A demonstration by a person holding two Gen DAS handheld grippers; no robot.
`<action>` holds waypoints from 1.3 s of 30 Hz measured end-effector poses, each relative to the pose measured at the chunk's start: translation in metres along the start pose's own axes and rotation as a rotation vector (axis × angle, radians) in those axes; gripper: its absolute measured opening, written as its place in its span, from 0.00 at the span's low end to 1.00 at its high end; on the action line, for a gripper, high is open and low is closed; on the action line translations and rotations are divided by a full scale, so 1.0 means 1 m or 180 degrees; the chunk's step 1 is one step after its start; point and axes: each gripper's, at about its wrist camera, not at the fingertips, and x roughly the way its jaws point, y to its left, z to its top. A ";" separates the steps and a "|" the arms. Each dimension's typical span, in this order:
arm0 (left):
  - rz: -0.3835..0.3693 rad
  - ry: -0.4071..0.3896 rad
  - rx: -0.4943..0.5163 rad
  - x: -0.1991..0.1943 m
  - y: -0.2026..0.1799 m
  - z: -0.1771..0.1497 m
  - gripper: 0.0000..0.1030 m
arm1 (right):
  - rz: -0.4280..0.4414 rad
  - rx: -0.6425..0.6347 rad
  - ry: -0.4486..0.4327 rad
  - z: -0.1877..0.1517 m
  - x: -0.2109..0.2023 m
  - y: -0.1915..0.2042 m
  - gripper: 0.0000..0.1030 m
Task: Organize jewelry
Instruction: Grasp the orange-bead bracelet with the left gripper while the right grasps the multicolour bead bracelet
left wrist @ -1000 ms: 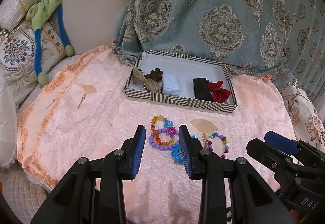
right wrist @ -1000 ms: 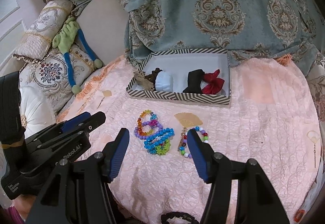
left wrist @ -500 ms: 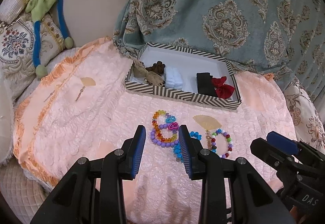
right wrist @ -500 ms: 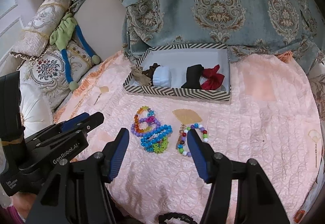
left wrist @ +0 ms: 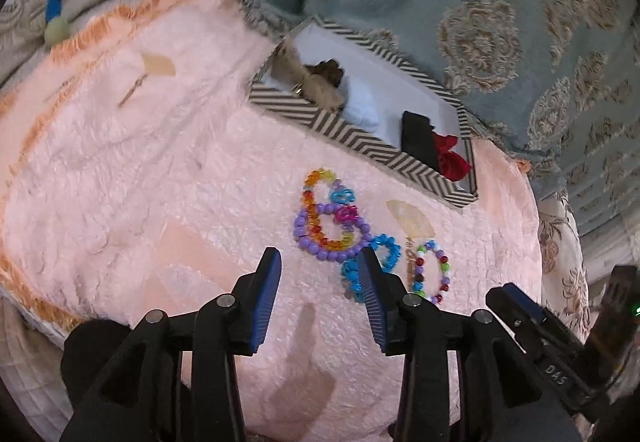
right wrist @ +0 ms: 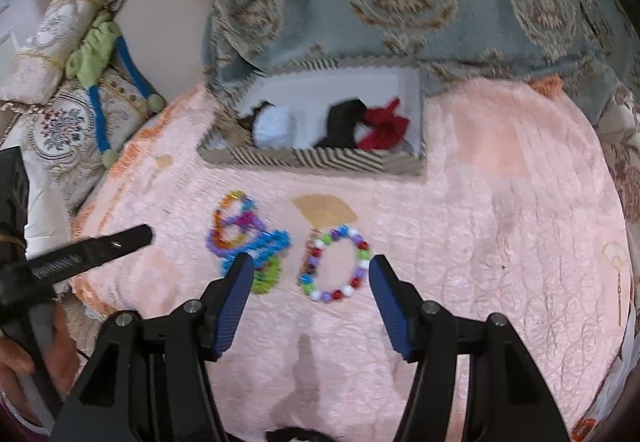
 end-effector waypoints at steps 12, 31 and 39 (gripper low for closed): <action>-0.0048 0.0207 -0.0437 0.047 0.024 0.027 0.22 | -0.0023 -0.0011 0.0205 -0.005 0.053 -0.019 0.56; 0.0084 0.0229 -0.0033 0.086 0.001 0.051 0.00 | 0.0021 -0.0149 0.0133 0.006 0.072 -0.026 0.09; -0.0058 -0.0103 0.0161 0.026 -0.023 0.070 0.00 | 0.0191 -0.0306 -0.0242 0.034 0.017 -0.002 0.09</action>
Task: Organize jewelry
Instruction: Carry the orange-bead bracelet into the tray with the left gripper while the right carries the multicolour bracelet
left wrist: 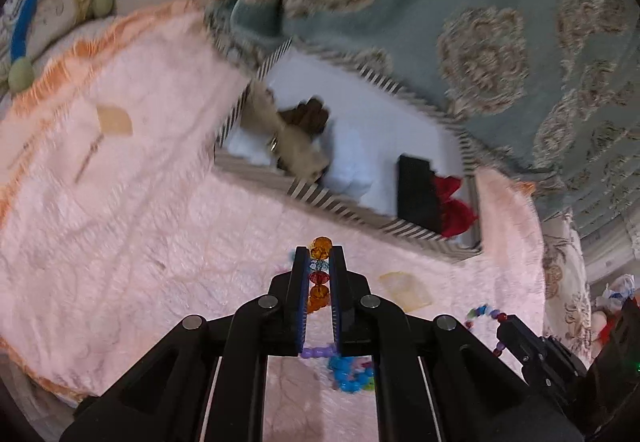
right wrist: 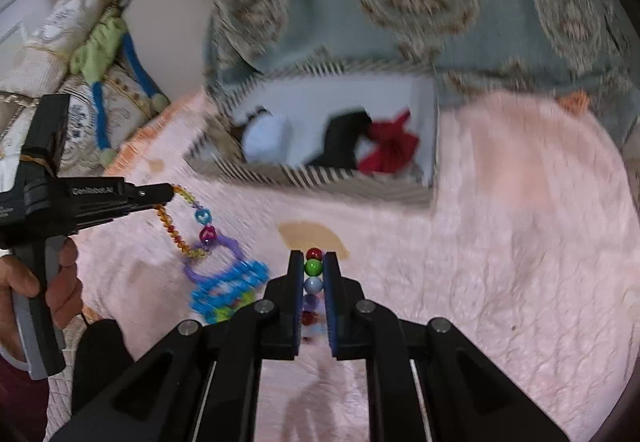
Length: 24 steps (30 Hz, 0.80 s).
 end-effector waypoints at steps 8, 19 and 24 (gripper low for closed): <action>0.0048 -0.0235 0.0178 -0.037 -0.019 0.014 0.00 | 0.0015 -0.0194 -0.0189 0.030 -0.032 0.017 0.09; 0.0159 -0.0301 0.0446 -0.036 -0.047 0.030 0.00 | -0.0027 -0.0378 -0.0199 0.056 -0.028 0.026 0.09; 0.0188 -0.0313 0.0523 -0.029 -0.056 0.041 0.00 | -0.0057 -0.0446 -0.0169 0.073 -0.015 0.024 0.09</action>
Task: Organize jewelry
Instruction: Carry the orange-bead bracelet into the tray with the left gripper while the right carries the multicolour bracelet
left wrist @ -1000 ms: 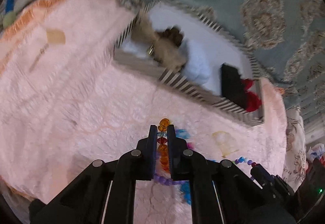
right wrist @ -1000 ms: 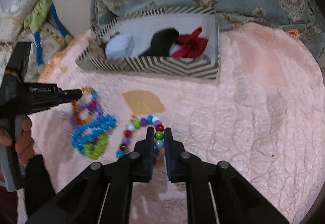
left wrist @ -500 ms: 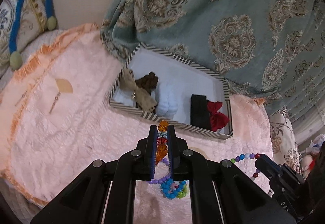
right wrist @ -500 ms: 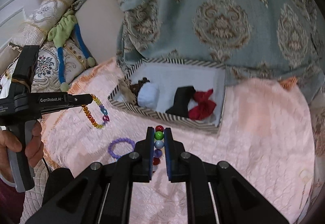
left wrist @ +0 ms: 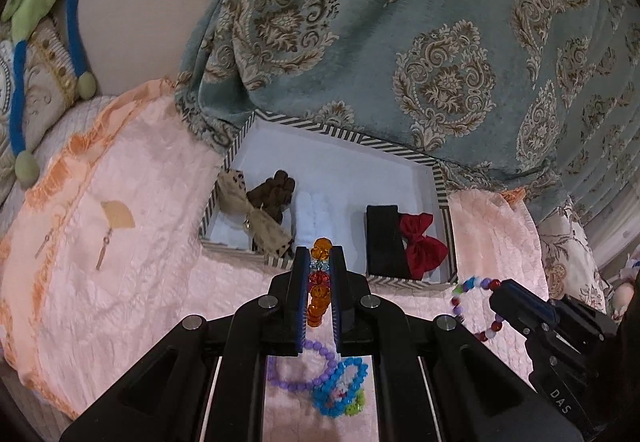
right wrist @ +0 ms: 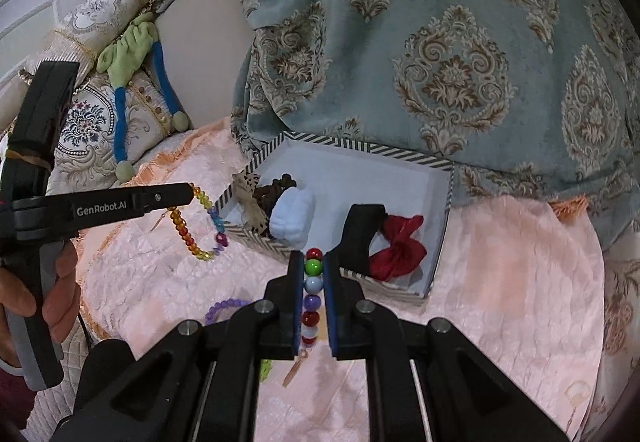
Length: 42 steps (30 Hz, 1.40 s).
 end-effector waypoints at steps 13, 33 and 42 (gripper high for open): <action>0.0161 0.0117 0.0112 0.043 -0.004 0.034 0.00 | -0.0090 -0.0087 0.0102 0.030 0.040 -0.018 0.09; 0.0261 0.0311 -0.0119 0.178 0.004 0.118 0.00 | -0.0195 0.0268 0.0179 0.085 0.165 -0.096 0.09; 0.0543 0.0480 -0.0372 0.218 0.055 0.102 0.00 | -0.0576 0.0461 0.0448 0.060 0.216 -0.143 0.09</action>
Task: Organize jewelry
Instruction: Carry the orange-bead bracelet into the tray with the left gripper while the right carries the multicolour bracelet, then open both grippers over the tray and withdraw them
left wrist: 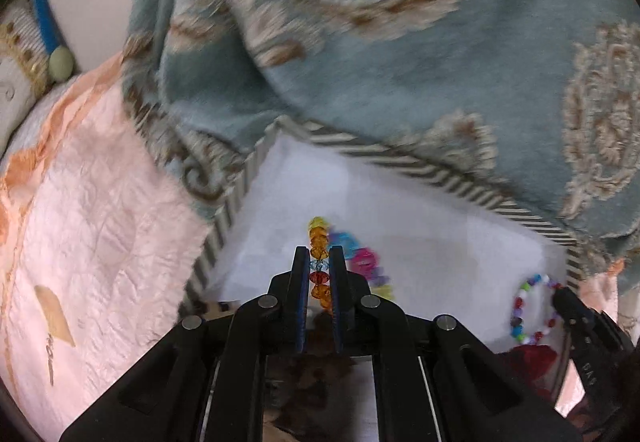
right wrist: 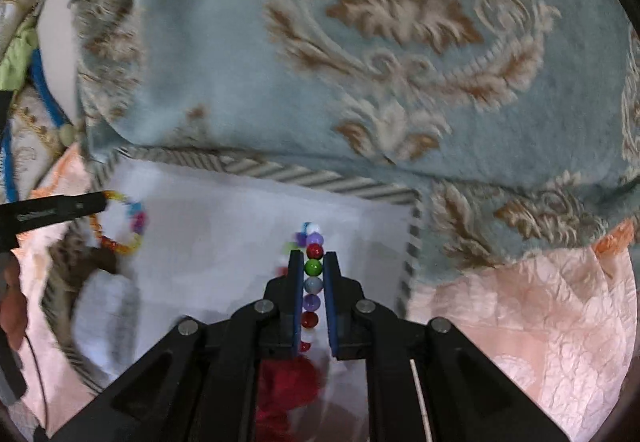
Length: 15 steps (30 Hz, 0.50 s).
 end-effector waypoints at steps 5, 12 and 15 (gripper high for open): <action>-0.0024 0.0006 -0.0140 0.000 0.013 -0.007 0.16 | -0.0122 0.0043 0.0041 -0.011 0.004 -0.008 0.11; -0.0046 -0.0124 -0.0037 -0.035 0.019 -0.033 0.19 | -0.0023 -0.0040 -0.0063 -0.025 -0.031 0.004 0.35; -0.0038 -0.0169 -0.0012 -0.055 0.020 -0.050 0.19 | 0.0004 -0.0082 -0.0091 -0.034 -0.053 0.014 0.40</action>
